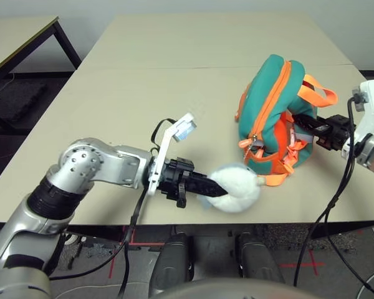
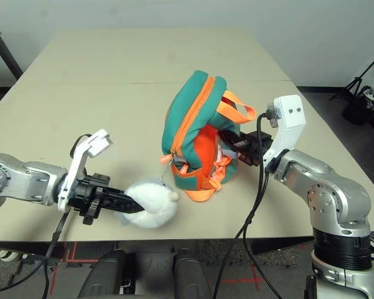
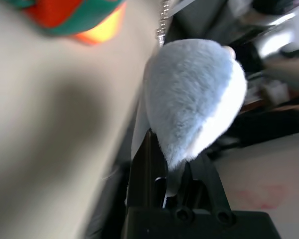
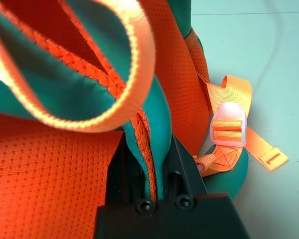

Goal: Put the pencil case into the backpack and zip it.

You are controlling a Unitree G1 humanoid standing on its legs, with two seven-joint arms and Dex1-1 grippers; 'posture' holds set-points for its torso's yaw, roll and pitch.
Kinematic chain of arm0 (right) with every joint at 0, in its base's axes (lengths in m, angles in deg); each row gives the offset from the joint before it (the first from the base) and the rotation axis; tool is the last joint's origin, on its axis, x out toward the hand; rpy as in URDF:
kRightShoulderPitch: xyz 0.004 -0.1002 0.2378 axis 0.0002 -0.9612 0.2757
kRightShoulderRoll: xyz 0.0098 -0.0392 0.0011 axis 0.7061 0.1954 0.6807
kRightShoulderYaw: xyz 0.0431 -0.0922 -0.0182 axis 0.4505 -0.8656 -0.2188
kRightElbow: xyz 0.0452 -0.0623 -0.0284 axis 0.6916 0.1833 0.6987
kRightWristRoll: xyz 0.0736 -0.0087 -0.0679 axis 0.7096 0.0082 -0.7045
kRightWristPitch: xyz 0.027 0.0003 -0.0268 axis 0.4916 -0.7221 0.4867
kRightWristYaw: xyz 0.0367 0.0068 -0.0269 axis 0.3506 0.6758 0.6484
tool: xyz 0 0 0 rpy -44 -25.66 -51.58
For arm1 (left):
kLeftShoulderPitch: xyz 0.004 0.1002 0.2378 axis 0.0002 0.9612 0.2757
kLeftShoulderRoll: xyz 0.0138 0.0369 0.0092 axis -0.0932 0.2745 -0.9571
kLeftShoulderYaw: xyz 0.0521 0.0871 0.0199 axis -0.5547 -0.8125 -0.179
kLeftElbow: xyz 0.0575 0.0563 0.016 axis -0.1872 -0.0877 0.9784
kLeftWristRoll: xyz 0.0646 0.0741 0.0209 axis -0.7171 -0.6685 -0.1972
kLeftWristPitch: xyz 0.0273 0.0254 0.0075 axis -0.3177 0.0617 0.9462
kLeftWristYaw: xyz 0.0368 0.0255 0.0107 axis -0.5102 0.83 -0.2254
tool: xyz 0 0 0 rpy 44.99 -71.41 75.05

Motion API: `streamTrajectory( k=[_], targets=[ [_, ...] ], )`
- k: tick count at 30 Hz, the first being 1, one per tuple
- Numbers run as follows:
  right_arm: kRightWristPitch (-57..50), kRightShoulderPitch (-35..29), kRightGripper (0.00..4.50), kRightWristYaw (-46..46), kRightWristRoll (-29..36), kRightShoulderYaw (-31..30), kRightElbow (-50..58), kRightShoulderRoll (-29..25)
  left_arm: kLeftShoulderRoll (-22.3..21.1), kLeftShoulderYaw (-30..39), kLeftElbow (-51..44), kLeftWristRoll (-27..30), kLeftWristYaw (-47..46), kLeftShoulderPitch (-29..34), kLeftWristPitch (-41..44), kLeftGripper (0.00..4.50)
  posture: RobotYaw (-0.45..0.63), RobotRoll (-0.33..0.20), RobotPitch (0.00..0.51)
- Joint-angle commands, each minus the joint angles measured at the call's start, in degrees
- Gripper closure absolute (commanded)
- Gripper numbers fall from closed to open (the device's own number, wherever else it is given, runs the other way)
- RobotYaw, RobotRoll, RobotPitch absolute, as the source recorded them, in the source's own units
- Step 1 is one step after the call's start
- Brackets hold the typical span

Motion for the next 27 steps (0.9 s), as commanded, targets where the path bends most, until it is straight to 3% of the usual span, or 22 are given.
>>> streamTrajectory(
  k=[1,2,5,15,24,27],
  targets=[
    [-1.3,-0.9,4.26,-1.3,-3.0,0.0,-2.9,0.2,1.4,-7.2,4.4,-13.2,4.3,0.4,0.3,4.10,0.00,0.000,0.144],
    [-1.3,-1.0,4.26,-1.3,-3.1,0.0,-2.8,0.3,1.9,-8.2,5.3,-16.2,6.0,0.0,-0.6,4.10,0.00,0.000,0.147],
    [-1.7,-1.1,4.26,-1.4,-2.9,0.3,-2.7,0.5,6.7,-7.0,8.6,-18.2,7.8,-0.5,0.5,4.10,0.00,0.000,0.152],
    [-2.3,-1.0,4.26,-1.1,-3.3,1.1,-3.3,-0.4,16.8,-9.7,10.4,-28.2,12.1,1.1,0.7,4.10,-0.01,0.000,0.171],
    [-1.6,1.5,4.26,0.1,-5.1,0.4,-5.3,-0.2,21.1,-14.8,15.6,-44.9,10.8,2.1,-6.6,4.10,0.01,0.000,0.168],
    [-1.0,2.3,4.26,0.6,-5.7,0.3,-6.1,0.0,22.5,-12.6,15.9,-45.6,11.1,3.7,-6.7,4.10,0.01,0.000,0.162]
  ],
)
